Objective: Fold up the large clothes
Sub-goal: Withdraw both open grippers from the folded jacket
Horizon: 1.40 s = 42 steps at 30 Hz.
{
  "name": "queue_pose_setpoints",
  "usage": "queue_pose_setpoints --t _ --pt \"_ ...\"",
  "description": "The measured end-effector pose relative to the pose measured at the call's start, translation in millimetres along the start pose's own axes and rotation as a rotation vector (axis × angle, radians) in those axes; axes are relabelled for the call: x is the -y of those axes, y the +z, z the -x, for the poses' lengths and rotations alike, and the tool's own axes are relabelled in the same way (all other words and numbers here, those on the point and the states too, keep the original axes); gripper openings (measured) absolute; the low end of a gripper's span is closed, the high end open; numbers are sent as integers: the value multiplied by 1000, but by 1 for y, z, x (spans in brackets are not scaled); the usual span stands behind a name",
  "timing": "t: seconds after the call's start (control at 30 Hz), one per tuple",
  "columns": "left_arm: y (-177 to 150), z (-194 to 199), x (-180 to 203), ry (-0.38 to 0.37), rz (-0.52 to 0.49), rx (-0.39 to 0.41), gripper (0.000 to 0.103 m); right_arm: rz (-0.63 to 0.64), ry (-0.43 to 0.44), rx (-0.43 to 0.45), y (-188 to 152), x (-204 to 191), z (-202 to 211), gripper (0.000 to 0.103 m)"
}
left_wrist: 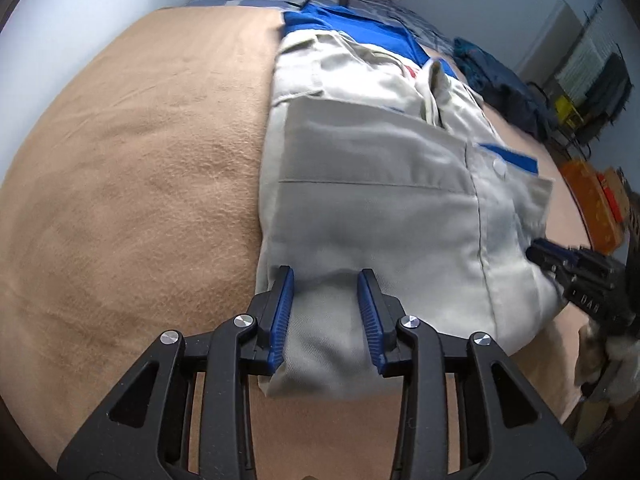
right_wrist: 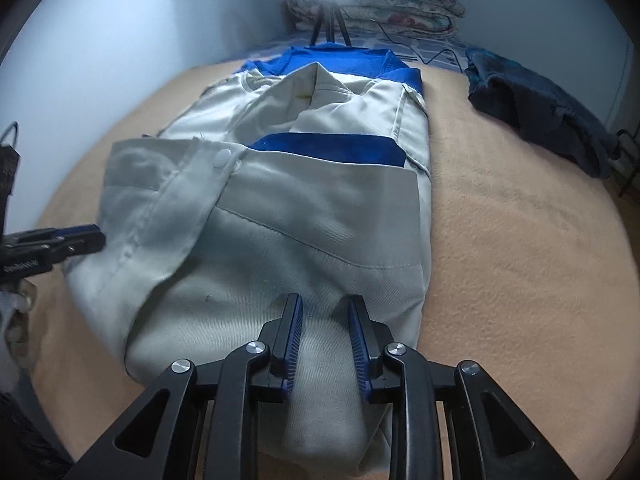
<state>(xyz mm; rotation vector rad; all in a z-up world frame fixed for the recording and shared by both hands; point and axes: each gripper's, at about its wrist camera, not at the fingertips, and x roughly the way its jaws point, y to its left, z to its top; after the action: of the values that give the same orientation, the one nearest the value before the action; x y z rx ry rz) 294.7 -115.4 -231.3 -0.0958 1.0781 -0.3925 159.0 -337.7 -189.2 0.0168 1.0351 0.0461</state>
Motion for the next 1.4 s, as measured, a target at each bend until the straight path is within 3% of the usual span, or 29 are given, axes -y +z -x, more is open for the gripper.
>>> queue_pose_setpoints --t 0.1,0.13,0.23,0.4,0.47,0.7,0.83,1.07,1.27,1.4 --pt "0 27 4 -9 14 43 36 -37 5 1 7 -3 19 24" --pt "0 39 7 -16 4 62 36 -46 14 21 9 -5 29 24" --pt "2 84 25 -23 -64 136 36 -36 26 111 12 -16 73 41" --pt "14 171 46 -65 -82 279 38 -25 38 241 12 -28 154 45" --pt "21 195 46 -105 -65 306 50 -23 28 270 12 -31 180 46" --pt "28 251 46 -93 -91 350 51 -2 -22 337 17 -35 254 53" --pt "32 272 43 -79 -76 393 51 11 -53 367 23 -35 278 55" --pt "42 305 57 20 -129 474 51 -2 -102 420 45 -24 304 58" --pt "57 326 71 108 -194 576 56 -11 -102 443 72 -7 307 58" --pt "78 322 73 99 -211 602 58 -2 -114 439 90 3 298 58"
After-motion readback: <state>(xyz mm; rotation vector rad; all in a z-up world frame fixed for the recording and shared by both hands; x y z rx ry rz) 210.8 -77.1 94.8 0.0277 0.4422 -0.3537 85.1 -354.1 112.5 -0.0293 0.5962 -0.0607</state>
